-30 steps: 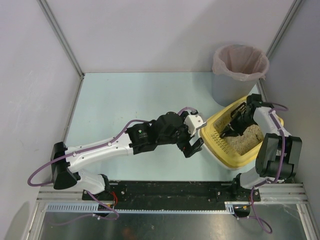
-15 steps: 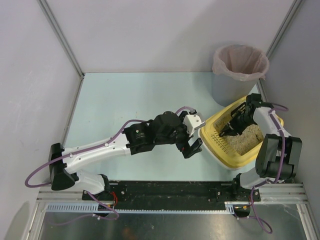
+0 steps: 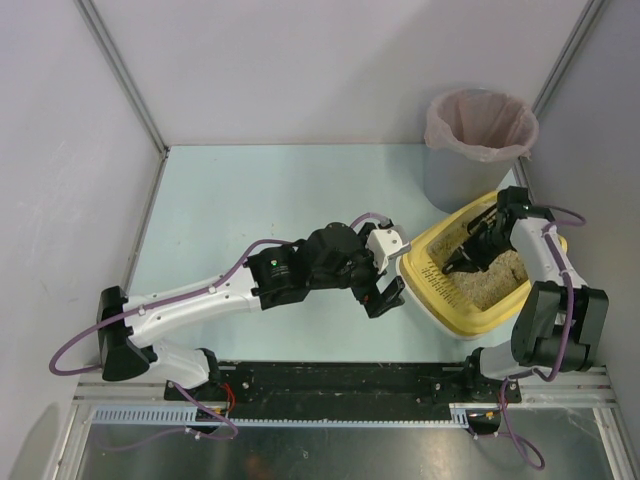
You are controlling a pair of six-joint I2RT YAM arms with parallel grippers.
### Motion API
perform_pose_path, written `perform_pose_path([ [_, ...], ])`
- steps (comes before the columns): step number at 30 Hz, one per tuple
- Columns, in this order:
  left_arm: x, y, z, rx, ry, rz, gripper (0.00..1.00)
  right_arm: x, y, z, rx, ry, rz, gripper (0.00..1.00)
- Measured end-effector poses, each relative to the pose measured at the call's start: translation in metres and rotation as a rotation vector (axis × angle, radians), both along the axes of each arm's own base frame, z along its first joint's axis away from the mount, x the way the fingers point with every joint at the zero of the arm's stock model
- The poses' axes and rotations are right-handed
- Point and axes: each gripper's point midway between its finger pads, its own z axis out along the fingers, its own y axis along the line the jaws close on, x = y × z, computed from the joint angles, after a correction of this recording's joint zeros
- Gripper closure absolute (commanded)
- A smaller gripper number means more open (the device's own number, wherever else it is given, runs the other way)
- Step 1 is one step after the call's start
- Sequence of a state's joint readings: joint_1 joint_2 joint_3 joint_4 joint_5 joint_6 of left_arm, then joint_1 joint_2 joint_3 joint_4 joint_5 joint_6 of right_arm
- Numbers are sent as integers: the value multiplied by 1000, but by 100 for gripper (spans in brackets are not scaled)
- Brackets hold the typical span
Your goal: Clean the litter box
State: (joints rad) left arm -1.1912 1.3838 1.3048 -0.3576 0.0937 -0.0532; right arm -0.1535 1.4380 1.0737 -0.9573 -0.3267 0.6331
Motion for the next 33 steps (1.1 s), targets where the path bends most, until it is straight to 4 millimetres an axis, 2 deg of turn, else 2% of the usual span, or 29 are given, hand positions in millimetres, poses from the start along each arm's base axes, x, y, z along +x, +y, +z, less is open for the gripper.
perform_pose_path([
  [4, -1, 0, 0, -1, 3, -6, 1, -2, -4, -4, -9, 24, -13, 100],
  [14, -3, -1, 0, -3, 7, -12, 1, 2, 19, -5, 12, 14, 46, 100],
  [21, -4, -1, 0, -5, 15, -14, 1, 3, 18, -12, -2, 39, 39, 100],
  [24, -4, -2, -1, -3, 18, -14, 1, 5, 23, -11, -2, 26, 47, 100],
  [33, -6, -2, -1, -5, 28, -18, 1, 3, 19, -12, -23, 37, 40, 100],
])
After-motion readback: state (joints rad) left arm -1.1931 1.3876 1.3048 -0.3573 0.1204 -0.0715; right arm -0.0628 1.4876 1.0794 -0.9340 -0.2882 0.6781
